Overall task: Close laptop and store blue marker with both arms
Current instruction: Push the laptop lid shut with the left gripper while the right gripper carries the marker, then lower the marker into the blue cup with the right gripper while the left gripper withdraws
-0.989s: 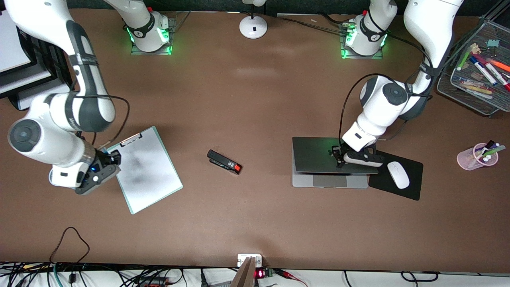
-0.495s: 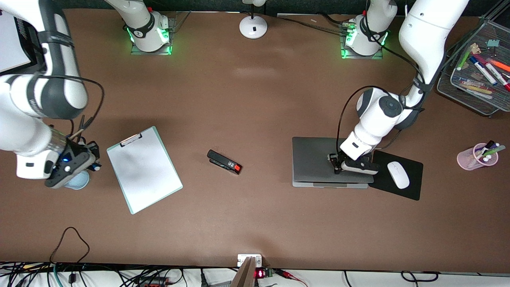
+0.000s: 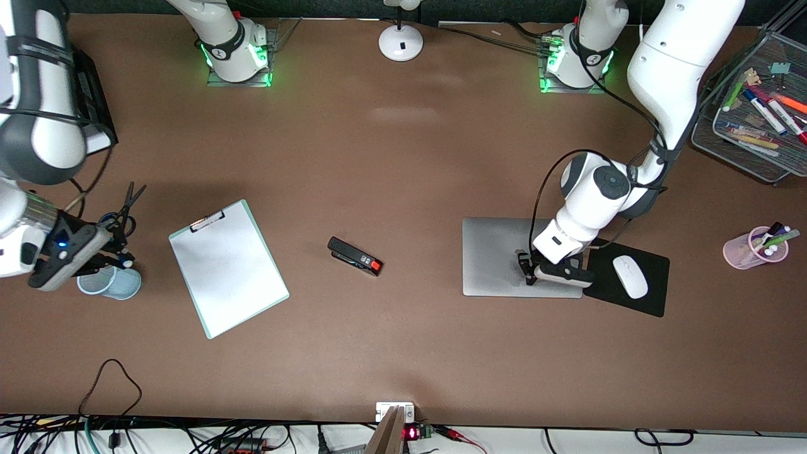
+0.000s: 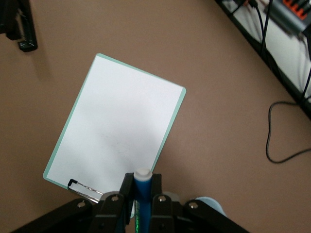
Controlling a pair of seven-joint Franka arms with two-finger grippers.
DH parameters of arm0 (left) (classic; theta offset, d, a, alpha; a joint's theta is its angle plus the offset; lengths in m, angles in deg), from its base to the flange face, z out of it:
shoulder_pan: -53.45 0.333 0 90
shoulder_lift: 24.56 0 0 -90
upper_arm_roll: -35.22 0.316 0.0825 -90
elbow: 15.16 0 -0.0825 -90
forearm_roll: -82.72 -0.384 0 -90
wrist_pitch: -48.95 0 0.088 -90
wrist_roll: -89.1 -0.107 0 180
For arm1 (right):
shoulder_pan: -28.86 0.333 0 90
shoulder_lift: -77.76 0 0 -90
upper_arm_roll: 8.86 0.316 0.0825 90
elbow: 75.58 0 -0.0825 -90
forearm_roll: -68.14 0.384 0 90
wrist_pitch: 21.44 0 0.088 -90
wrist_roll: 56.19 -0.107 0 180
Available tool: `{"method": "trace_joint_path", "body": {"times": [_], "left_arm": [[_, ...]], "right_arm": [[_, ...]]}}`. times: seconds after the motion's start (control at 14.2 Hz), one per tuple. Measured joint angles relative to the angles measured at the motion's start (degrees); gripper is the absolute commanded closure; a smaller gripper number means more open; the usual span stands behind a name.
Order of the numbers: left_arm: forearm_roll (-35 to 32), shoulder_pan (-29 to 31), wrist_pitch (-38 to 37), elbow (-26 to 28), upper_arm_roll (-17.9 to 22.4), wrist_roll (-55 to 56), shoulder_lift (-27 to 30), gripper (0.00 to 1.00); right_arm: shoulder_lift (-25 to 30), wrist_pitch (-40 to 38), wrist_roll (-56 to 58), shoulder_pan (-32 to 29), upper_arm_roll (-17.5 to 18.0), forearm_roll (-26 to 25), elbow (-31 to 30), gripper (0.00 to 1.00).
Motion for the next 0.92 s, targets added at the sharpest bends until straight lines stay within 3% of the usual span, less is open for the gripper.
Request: {"method": "trace_joint_path", "body": {"times": [0.49, 0.92], "left_arm": [[-1.5, 0.0, 0.9, -1.9, 0.7, 0.0, -2.2, 1.0], [-1.5, 0.1, 0.9, -2.0, 0.7, 0.0, -2.3, 1.0]], "right_arm": [[-1.0, -0.8, 24.8, -6.3, 0.0, 13.3, 0.5, 1.0], [-6.4, -3.9, 49.9, -14.1, -0.1, 26.0, 0.5, 1.0]]}}
